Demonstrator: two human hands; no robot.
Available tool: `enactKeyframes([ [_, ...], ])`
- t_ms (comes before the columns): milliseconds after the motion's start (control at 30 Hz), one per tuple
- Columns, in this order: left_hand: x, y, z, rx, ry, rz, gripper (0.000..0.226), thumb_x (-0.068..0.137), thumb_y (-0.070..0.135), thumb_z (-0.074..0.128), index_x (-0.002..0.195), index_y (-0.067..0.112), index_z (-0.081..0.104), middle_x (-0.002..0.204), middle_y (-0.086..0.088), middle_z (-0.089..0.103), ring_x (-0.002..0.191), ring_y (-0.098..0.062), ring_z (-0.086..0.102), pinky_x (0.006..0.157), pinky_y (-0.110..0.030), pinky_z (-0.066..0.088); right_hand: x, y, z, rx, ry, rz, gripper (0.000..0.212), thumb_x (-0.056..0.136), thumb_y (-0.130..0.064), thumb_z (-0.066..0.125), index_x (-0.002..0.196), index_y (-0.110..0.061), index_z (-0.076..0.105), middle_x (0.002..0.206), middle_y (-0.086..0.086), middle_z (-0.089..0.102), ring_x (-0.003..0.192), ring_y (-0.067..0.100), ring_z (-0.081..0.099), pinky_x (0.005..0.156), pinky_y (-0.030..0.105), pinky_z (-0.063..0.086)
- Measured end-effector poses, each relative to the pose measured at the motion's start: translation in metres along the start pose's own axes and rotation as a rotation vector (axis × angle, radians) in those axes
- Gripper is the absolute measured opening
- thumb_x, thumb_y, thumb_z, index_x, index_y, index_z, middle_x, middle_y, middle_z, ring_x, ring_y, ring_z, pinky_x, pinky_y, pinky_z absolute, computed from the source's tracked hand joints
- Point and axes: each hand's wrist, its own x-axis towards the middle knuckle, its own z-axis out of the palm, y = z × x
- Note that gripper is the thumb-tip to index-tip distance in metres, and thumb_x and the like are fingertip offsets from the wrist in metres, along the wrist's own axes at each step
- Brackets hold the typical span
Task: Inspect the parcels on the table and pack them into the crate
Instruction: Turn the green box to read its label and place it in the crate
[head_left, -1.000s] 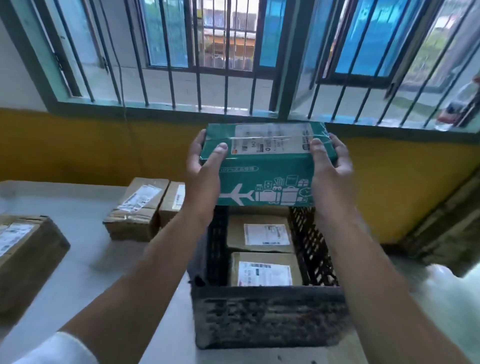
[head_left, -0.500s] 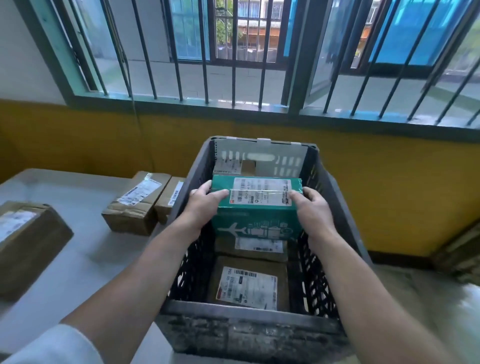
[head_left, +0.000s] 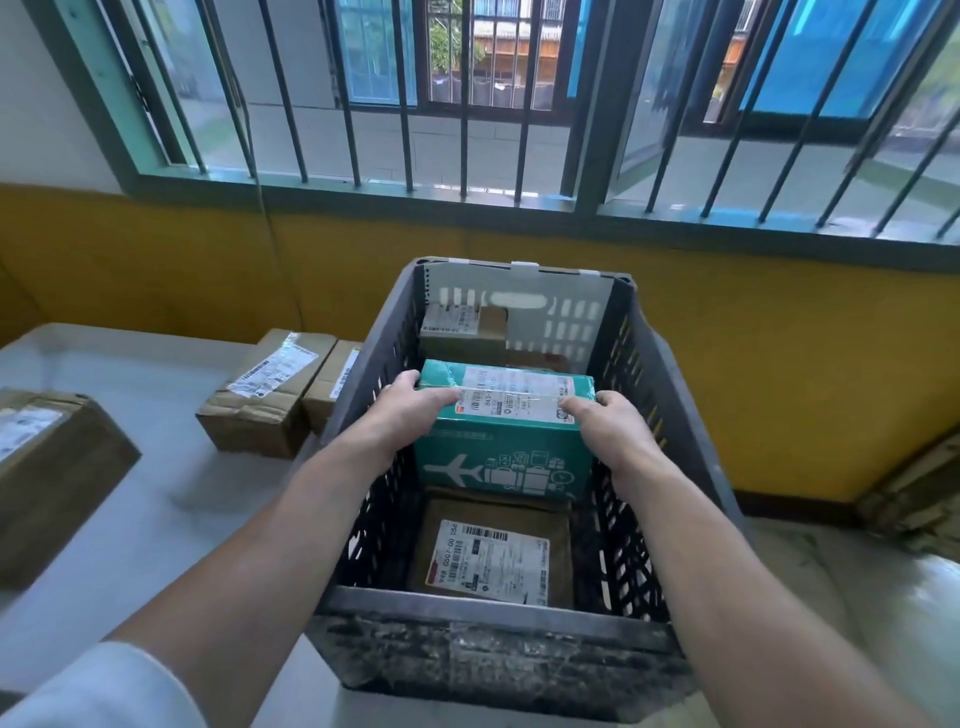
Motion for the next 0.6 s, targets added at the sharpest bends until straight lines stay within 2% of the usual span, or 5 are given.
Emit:
enactKeyframes([
  [167,-0.0003,-0.0018,0.0002,-0.019,0.005,0.022,0.069,0.100,0.035,0.062,0.156,0.017,0.027,0.090,0.009,0.060,0.079,-0.005,0.062,0.034,-0.010,0.041,-0.0012,0.0021,-0.0010,0.009,0.007,0.001,0.043,0.099,-0.037,0.058,0.136,-0.020,0.044,0.097,-0.002,0.065,0.086,0.014,0.067,0.069,0.034,0.054],
  [267,-0.0023,-0.0021,0.0000,-0.026,0.008,0.034,0.068,0.100,0.036,0.062,0.156,0.018,0.027,0.089,0.011,0.058,0.080,-0.004,0.062,0.034,-0.009,0.041,-0.0005,0.0027,-0.0015,-0.009,0.024,-0.019,0.059,0.100,-0.038,0.057,0.151,-0.017,0.035,0.108,0.003,0.061,0.086,0.011,0.063,0.068,0.034,0.051],
  [400,-0.0032,-0.0036,0.0004,-0.018,0.005,0.040,0.061,0.100,0.036,0.062,0.151,0.019,0.033,0.087,0.010,0.063,0.062,0.000,0.068,0.034,-0.010,0.041,-0.0008,0.0026,-0.0010,0.005,0.042,-0.024,0.063,0.101,-0.038,0.057,0.154,-0.016,0.031,0.111,0.003,0.059,0.080,0.006,0.059,0.058,0.028,0.044],
  [533,-0.0020,-0.0039,0.0009,-0.027,-0.002,0.041,0.058,0.100,0.038,0.061,0.149,0.021,0.035,0.091,0.010,0.065,0.078,-0.002,0.066,0.042,-0.013,0.046,-0.0007,0.0037,-0.0006,0.020,0.034,-0.037,0.059,0.101,-0.036,0.058,0.152,-0.015,0.035,0.093,-0.006,0.059,0.079,0.005,0.060,0.057,0.028,0.044],
  [600,-0.0025,-0.0028,0.0008,-0.032,0.000,0.044,0.063,0.100,0.038,0.061,0.153,0.021,0.031,0.091,0.012,0.061,0.081,-0.002,0.065,0.043,-0.014,0.046,0.0004,0.0040,-0.0011,0.018,0.035,-0.045,0.062,0.101,-0.036,0.057,0.154,-0.015,0.032,0.098,-0.004,0.058,0.078,0.003,0.058,0.056,0.026,0.042],
])
